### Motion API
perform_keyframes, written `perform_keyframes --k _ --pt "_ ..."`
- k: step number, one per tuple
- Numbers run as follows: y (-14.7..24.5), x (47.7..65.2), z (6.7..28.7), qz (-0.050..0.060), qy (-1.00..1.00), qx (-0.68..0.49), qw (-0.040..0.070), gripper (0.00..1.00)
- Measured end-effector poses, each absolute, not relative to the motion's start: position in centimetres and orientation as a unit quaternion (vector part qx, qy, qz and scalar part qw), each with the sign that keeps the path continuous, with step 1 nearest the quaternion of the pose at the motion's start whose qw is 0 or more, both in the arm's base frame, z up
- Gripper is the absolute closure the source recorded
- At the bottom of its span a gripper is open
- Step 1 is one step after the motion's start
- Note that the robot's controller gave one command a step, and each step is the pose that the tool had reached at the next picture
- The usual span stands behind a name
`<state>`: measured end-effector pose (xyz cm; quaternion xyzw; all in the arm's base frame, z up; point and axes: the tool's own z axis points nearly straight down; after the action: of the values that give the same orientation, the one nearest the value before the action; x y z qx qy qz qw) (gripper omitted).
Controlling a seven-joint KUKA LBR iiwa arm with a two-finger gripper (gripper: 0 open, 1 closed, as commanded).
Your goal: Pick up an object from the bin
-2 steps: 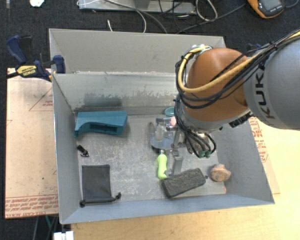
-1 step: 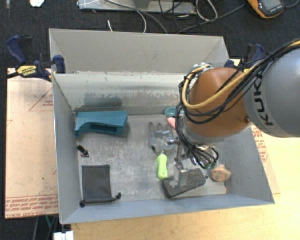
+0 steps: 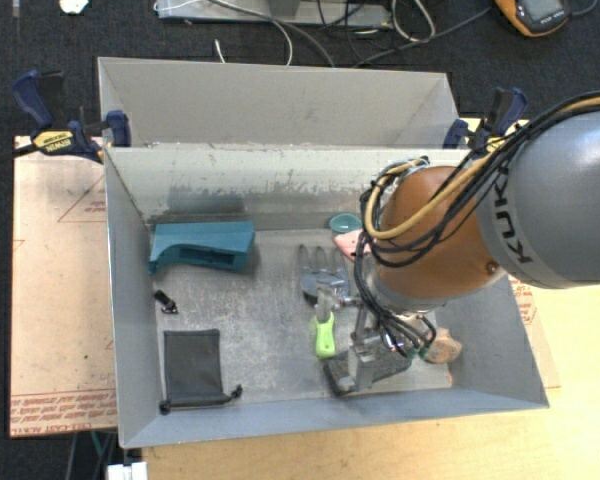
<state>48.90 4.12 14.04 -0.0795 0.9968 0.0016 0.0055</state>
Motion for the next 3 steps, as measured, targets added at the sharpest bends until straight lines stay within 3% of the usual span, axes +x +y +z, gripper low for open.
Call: perform_keyframes --k 1,2,3 --pt "2.7 49.0 12.0 0.002 0.988 -0.153 0.004 0.0" --pt "1.3 49.0 13.5 0.002 0.97 -0.242 0.004 0.0" --pt "1.2 50.9 12.6 0.002 0.989 -0.149 0.004 0.0"
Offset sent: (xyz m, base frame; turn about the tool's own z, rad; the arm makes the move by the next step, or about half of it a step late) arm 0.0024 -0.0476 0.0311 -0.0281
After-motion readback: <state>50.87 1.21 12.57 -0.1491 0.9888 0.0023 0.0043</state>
